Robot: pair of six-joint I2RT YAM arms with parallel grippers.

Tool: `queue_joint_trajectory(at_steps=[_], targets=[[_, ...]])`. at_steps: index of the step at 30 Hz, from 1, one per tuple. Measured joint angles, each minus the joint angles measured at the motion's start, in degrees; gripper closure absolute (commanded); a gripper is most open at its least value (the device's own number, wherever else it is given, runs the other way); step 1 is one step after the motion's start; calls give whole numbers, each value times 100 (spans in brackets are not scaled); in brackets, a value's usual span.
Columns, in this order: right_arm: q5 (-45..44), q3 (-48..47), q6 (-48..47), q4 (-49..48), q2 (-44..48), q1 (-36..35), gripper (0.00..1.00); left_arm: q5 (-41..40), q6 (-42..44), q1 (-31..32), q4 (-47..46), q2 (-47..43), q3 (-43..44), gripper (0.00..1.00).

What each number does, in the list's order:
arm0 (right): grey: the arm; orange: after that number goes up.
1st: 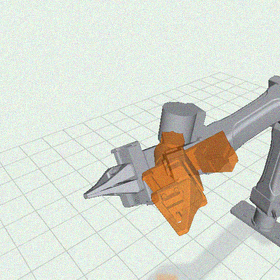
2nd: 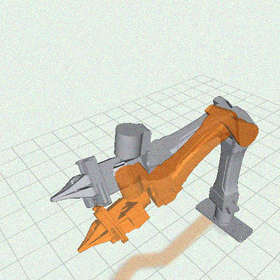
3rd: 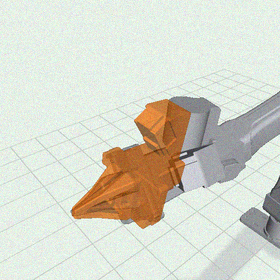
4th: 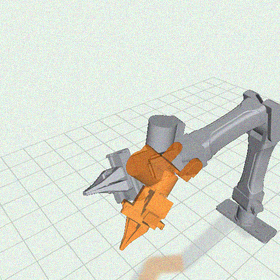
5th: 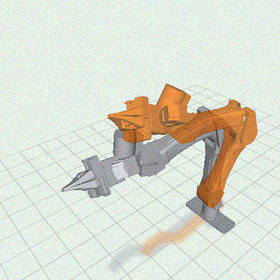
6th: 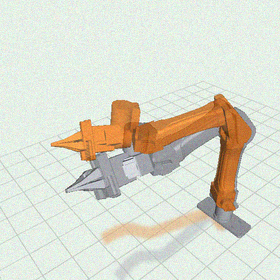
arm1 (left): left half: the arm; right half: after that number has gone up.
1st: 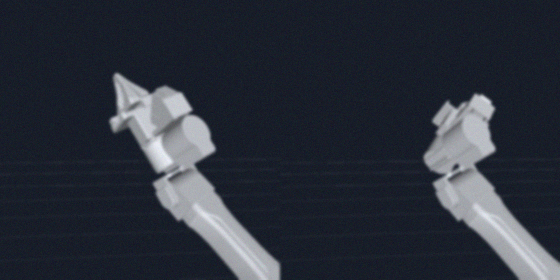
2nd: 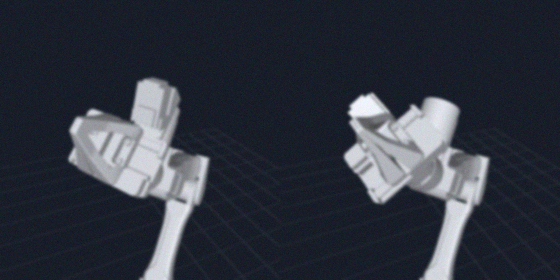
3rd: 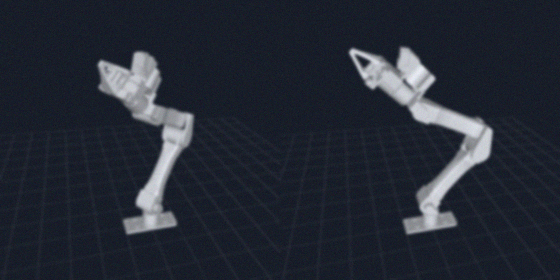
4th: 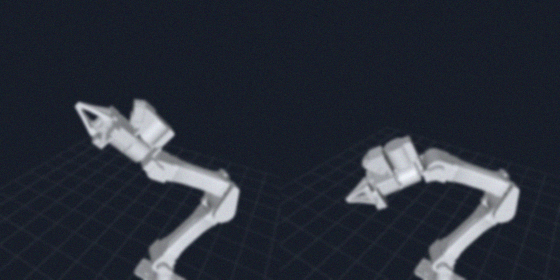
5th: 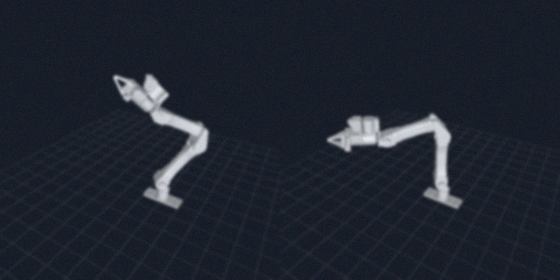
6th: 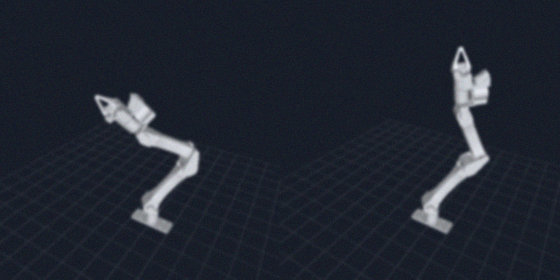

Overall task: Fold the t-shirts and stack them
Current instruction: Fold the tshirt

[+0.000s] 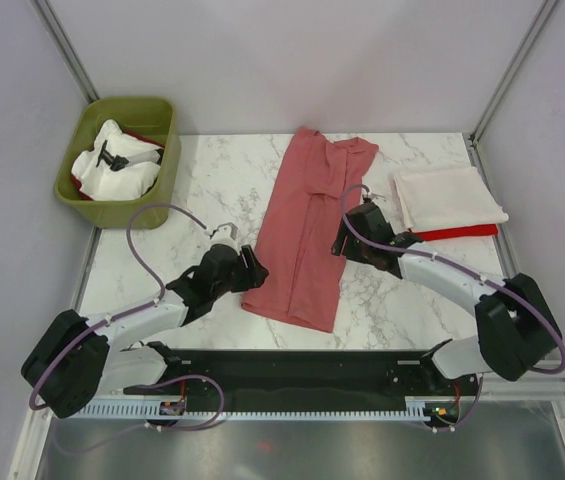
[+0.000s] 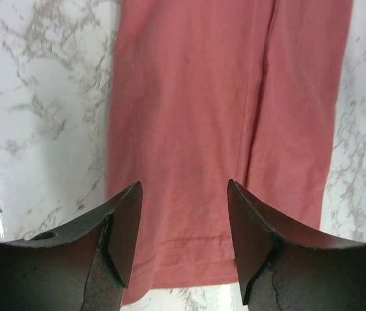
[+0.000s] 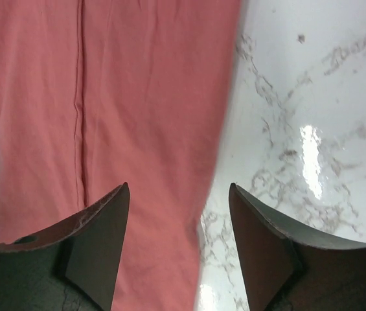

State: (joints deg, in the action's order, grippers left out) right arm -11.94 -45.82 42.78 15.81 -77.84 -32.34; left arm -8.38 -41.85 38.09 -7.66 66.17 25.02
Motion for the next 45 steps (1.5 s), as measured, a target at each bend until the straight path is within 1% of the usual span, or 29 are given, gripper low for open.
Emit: queue_joint_trajectory(at_steps=[4,6,10,11,13,14,15,16,17,18,23,25,26,28,29,32,34,37,39,43,45], targets=[[2,-538,-140,-31,-732,57,31,107,-7,48,525,59,11,41],[-2,-820,-214,-59,-1139,92,35,103,-7,61,789,55,37,44],[-4,-994,-337,-214,-1576,229,39,103,-4,81,1268,87,197,49],[2,-1001,-365,-258,-1676,282,39,103,-4,92,1318,120,229,53],[114,-1001,-387,-345,-1873,417,41,109,-7,98,1388,260,282,59],[199,-999,-389,-378,-1952,472,41,118,-4,103,1416,345,295,73],[251,-997,-398,-411,-2020,527,42,136,-2,111,1458,444,302,81],[286,-992,-407,-450,-2057,568,43,136,11,149,1502,525,302,85],[308,-988,-411,-474,-2074,588,44,136,15,203,1537,568,302,95],[308,-984,-417,-498,-2076,592,44,133,9,269,1556,584,299,98],[343,-979,-483,-614,-2076,610,43,42,-83,916,1611,382,245,98],[354,-960,-509,-634,-2081,651,42,-24,-179,1196,1635,251,177,98],[358,-944,-514,-636,-2081,684,41,-52,-227,1322,1644,190,125,93],[352,-914,-525,-634,-2081,758,38,-68,-315,1499,1672,96,17,79],[345,-905,-542,-625,-2081,785,35,-81,-358,1593,1700,61,-42,66],[280,-901,-599,-590,-2076,841,30,-157,-522,1814,1698,-151,-164,49],[243,-892,-636,-575,-2046,846,29,-197,-588,1875,1722,-348,-264,47],[149,-883,-684,-568,-1980,844,29,-262,-632,1899,1969,-739,-367,38],[116,-883,-708,-575,-1963,846,30,-389,-651,1902,2243,-1029,-369,34],[66,-883,-743,-566,-1961,844,31,-640,-675,1904,2780,-1552,-299,34],[35,-883,-767,-560,-1945,844,33,-684,-673,1902,3001,-1720,-201,36]])
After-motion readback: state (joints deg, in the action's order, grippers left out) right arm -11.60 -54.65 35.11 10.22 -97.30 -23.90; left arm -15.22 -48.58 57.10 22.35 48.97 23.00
